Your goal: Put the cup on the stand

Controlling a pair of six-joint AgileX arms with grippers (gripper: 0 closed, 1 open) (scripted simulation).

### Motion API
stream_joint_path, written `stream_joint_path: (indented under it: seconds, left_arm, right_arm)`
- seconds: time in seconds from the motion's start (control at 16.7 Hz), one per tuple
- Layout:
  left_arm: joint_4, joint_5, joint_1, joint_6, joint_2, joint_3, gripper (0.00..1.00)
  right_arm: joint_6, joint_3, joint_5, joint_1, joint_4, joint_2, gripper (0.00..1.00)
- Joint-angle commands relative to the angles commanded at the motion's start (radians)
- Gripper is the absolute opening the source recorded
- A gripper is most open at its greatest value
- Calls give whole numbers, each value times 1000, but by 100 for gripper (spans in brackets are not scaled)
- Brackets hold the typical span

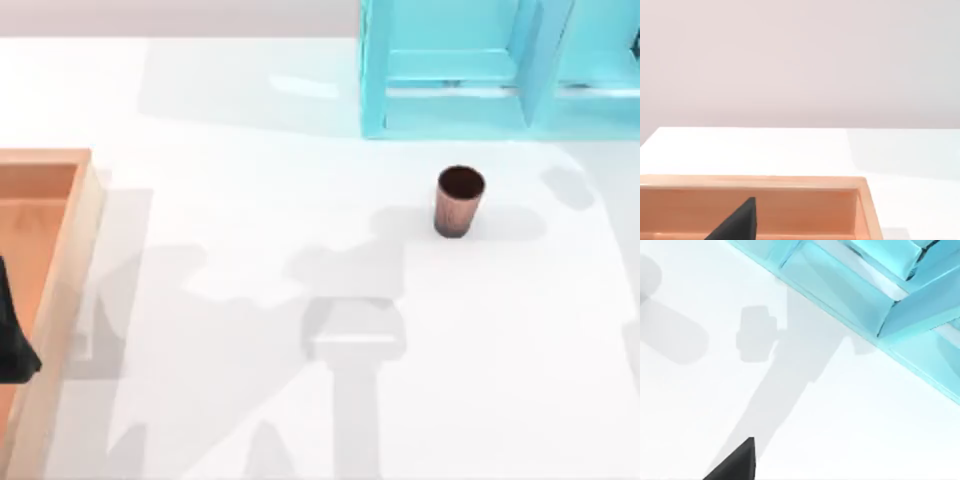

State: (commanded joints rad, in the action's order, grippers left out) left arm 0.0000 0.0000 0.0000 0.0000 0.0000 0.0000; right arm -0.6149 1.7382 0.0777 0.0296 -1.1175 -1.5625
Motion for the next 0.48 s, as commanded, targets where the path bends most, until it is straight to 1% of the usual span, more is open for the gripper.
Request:
stream_joint_path:
  seconds: [0.24, 0.48]
  left_arm:
    - [0, 0, 0, 0, 0, 0, 100]
    - [0, 0, 0, 0, 0, 0, 100]
  right_arm:
    - [-183, 379, 34, -57, -250, -374, 100]
    - [-359, 696, 67, -137, -436, -681, 100]
